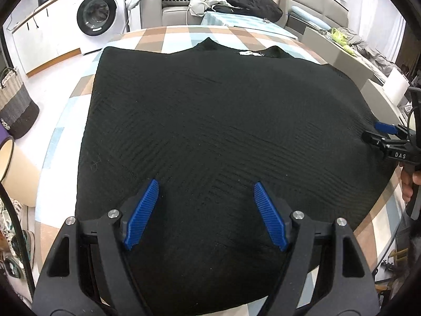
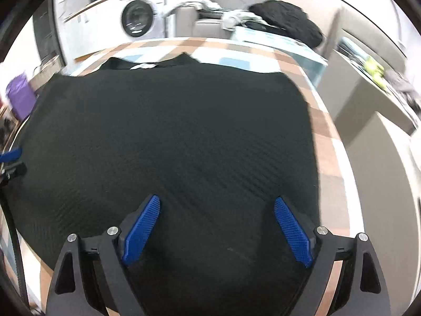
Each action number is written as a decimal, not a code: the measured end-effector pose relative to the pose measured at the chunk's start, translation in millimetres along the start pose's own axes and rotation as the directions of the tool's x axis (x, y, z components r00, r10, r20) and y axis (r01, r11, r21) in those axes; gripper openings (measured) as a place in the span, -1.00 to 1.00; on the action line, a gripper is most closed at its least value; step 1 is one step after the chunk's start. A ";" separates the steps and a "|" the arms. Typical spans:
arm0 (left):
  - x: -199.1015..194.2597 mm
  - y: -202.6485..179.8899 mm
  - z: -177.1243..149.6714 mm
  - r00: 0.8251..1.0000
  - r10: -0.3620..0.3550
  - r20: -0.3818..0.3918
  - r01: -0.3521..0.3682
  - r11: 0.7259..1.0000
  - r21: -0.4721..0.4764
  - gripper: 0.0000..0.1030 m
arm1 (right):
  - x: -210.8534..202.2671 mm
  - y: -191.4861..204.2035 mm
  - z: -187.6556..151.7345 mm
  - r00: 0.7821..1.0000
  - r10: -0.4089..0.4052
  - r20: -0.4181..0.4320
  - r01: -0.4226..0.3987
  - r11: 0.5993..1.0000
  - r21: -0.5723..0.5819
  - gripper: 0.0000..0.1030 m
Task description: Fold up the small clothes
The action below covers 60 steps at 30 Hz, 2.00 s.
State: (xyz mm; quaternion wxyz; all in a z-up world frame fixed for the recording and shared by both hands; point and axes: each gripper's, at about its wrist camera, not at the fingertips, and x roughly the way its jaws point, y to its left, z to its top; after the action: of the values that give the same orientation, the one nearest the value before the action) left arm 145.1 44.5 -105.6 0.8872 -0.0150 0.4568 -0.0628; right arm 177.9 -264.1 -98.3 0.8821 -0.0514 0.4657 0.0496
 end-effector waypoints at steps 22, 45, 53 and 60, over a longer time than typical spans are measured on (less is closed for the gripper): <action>-22.6 -17.9 -31.7 1.000 0.015 0.017 -0.015 1.000 -0.007 0.44 | -20.8 103.9 -31.8 0.985 0.168 0.024 -0.159 0.962 -0.222 0.76; -31.3 -93.4 -64.9 0.999 -0.030 0.024 0.027 0.992 0.122 0.44 | -33.4 78.8 -60.0 0.975 0.223 0.014 -0.214 0.951 -0.221 0.77; -43.0 -42.2 -44.2 0.998 0.026 0.061 -0.026 1.000 -0.004 0.44 | -38.9 17.9 -41.5 0.982 0.178 0.069 -0.176 0.984 -0.041 0.76; -5.3 -13.8 -6.9 0.999 0.045 0.022 -0.044 0.998 -0.055 0.44 | -5.8 48.5 4.3 0.983 0.176 0.041 -0.170 0.977 -0.131 0.76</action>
State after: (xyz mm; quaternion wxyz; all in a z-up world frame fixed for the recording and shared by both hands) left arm 135.2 31.6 -104.2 0.8929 -0.0295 0.4483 -0.0304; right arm 171.6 -215.7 -93.3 0.8812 -0.0653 0.4411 0.1569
